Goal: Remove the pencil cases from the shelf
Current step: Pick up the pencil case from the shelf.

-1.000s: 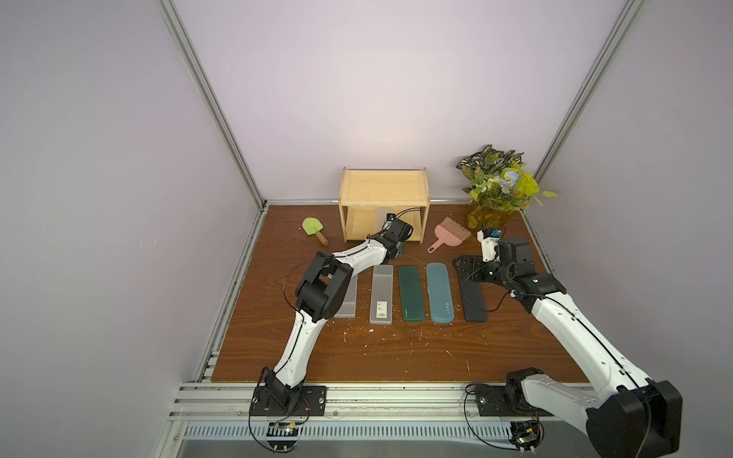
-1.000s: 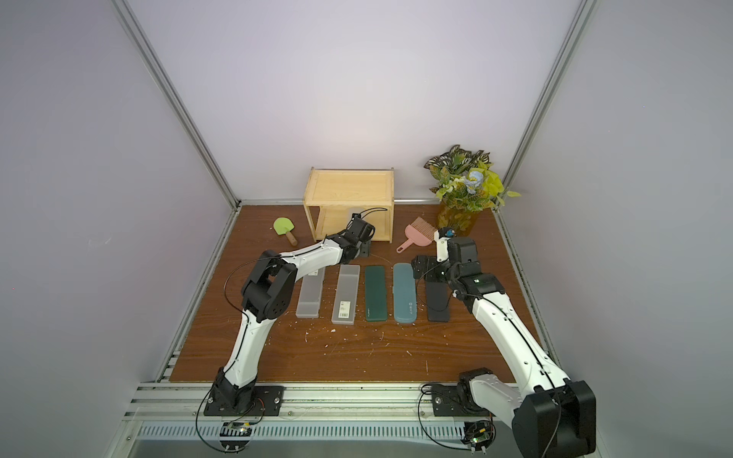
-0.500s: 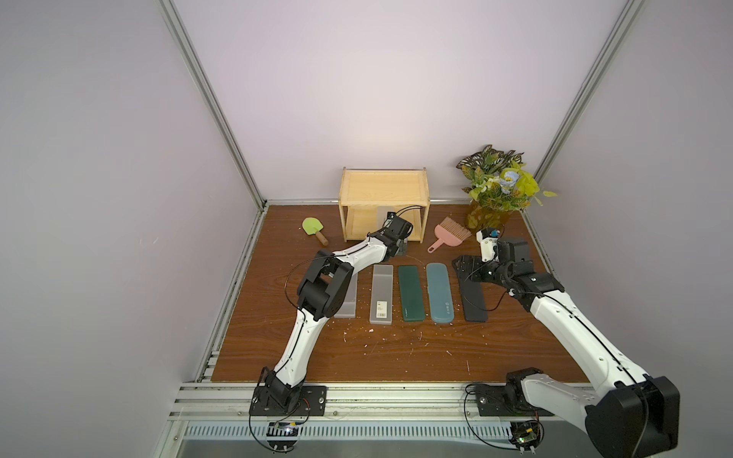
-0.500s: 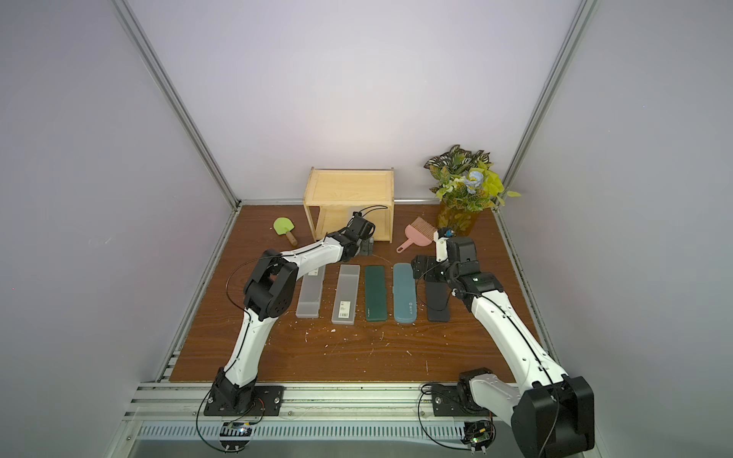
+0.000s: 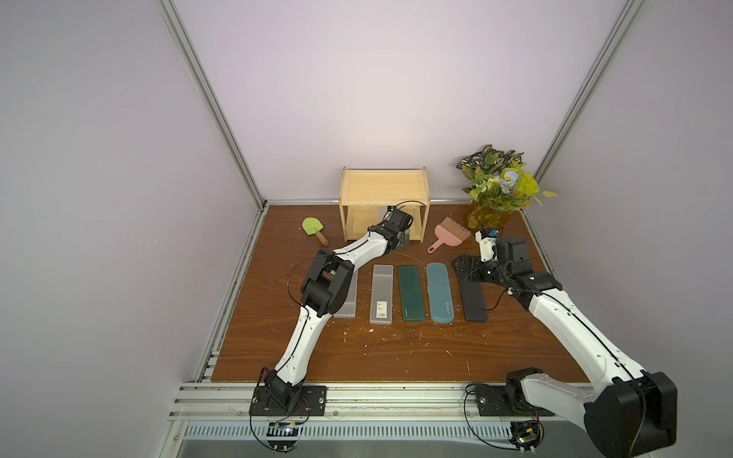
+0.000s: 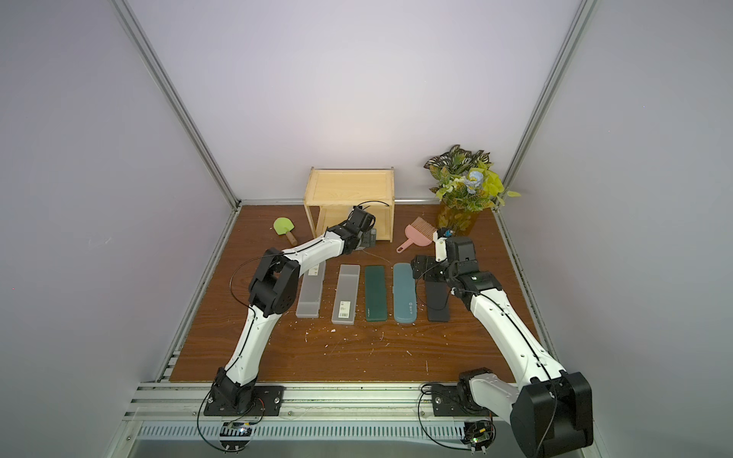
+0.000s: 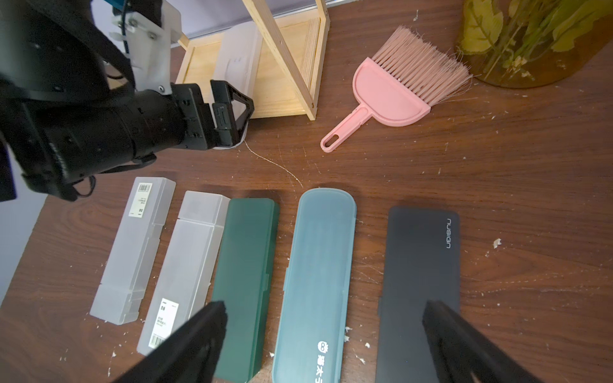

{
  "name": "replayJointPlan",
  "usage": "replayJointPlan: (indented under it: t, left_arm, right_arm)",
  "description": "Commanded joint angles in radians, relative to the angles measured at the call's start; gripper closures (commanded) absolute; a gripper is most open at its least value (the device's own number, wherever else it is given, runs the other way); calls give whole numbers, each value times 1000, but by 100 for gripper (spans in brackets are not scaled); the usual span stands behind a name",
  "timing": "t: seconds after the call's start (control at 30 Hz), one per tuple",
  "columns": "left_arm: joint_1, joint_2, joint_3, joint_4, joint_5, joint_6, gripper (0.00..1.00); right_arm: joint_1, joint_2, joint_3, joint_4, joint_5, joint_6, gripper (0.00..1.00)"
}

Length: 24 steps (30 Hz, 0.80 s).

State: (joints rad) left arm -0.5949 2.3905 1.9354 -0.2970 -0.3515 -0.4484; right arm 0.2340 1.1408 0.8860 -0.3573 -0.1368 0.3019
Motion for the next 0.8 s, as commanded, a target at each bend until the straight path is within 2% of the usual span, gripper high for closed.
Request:
replayJointPlan:
  t: [0.0, 0.1, 0.53, 0.77]
  left_arm:
    - [13, 42, 37, -39, 4, 1, 1]
    - [14, 51, 35, -39, 7, -2, 4]
    - [15, -24, -61, -21, -19, -7, 49]
    - [16, -118, -161, -1, -10, -14, 49]
  right_arm:
    - [-4, 2, 22, 9, 3, -15, 1]
    - [-4, 4, 23, 6, 8, -18, 1]
    - [-4, 9, 35, 8, -6, -11, 1]
    - [-4, -7, 39, 4, -14, -8, 1]
